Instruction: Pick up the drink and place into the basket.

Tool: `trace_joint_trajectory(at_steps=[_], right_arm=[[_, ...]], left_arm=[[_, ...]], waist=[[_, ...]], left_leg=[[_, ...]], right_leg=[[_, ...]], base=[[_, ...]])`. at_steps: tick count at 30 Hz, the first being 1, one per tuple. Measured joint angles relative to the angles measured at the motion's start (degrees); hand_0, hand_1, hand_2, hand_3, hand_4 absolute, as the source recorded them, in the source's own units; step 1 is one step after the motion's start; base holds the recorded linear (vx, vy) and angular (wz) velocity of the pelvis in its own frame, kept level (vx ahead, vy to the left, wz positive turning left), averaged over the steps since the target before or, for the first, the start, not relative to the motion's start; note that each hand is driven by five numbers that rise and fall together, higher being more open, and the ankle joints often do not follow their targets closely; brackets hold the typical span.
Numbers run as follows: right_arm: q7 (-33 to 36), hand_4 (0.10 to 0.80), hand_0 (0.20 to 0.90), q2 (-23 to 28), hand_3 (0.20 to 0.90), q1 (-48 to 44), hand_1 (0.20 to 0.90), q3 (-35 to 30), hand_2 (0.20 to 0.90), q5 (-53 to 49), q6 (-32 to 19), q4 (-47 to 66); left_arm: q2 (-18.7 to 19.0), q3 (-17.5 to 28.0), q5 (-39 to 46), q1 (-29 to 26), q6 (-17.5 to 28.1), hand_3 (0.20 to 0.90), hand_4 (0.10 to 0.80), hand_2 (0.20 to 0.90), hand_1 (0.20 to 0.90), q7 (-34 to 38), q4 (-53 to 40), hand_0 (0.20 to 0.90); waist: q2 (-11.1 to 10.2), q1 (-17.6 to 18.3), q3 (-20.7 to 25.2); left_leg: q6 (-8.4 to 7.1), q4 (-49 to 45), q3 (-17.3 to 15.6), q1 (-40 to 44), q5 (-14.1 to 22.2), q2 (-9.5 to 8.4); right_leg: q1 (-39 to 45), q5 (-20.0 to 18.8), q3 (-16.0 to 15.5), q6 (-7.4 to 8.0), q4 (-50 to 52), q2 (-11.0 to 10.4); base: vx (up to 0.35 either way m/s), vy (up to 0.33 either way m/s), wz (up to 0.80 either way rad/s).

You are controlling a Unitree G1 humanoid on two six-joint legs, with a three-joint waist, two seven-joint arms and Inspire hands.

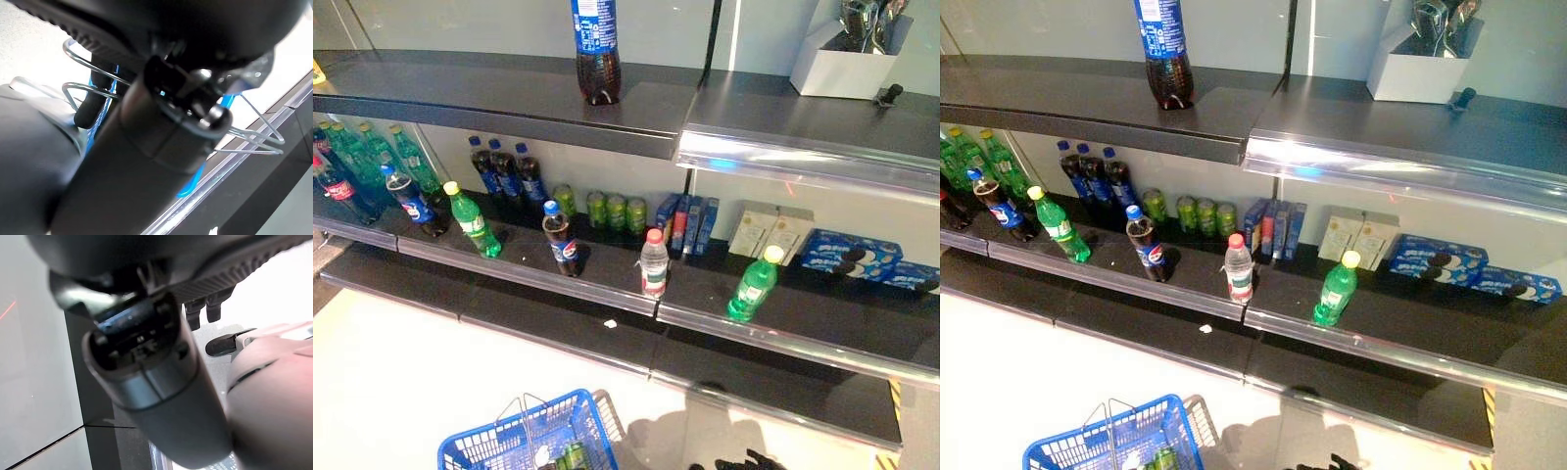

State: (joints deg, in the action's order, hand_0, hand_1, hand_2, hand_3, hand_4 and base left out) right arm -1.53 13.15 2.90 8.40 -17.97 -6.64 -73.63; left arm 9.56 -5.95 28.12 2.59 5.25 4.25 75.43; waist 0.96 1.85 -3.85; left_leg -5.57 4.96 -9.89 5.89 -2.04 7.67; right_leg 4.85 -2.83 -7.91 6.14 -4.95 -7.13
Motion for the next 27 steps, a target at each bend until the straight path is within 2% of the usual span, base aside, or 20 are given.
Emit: trace_joint_trajectory(at_steps=[22, 26, 27], right_arm=[[2.2, 0.8, 0.9, -0.2, 0.9, 0.0, 0.9, 0.9, 0.9, 0.8, 0.6, 0.1], [7.7, 0.8, 0.9, 0.1, 0.9, 0.1, 0.9, 3.4, 0.9, 9.3, -2.6, 1.0], [9.9, 0.8, 0.9, 0.4, 0.9, 0.0, 0.9, 5.9, 0.9, 12.0, -3.1, 2.6]], left_arm=[[0.7, -0.1, -0.2, 0.0, 0.0, 0.2, 0.1, 0.3, 0.3, -0.4, -0.1, 0.3], [0.7, -0.1, -0.2, 0.0, -0.2, 0.2, 0.1, 0.3, 0.3, -0.4, -0.1, 0.3], [0.8, -0.2, -0.3, 0.0, -0.4, 0.2, 0.1, 0.3, 0.3, -0.3, -0.4, 0.3]], waist=[[-1.1, -0.1, 0.5], [-1.1, -0.1, 0.5], [-1.2, -0.2, 0.4]], left_leg=[[-0.24, 0.3, 1.0, -0.2, -0.2, 0.01], [-0.25, 0.3, 1.1, -0.1, -0.2, 0.03], [-0.25, 0.3, 1.2, -0.1, -0.2, 0.04]], right_leg=[[0.4, 0.0, -1.2, 0.0, -0.2, -0.1], [0.6, 0.0, -1.2, 0.0, -0.2, -0.1], [0.7, 0.0, -1.2, -0.01, -0.2, 0.0]], base=[[-0.002, 0.004, 0.02], [-0.01, -0.004, 0.01], [-0.031, -0.022, 0.02]])
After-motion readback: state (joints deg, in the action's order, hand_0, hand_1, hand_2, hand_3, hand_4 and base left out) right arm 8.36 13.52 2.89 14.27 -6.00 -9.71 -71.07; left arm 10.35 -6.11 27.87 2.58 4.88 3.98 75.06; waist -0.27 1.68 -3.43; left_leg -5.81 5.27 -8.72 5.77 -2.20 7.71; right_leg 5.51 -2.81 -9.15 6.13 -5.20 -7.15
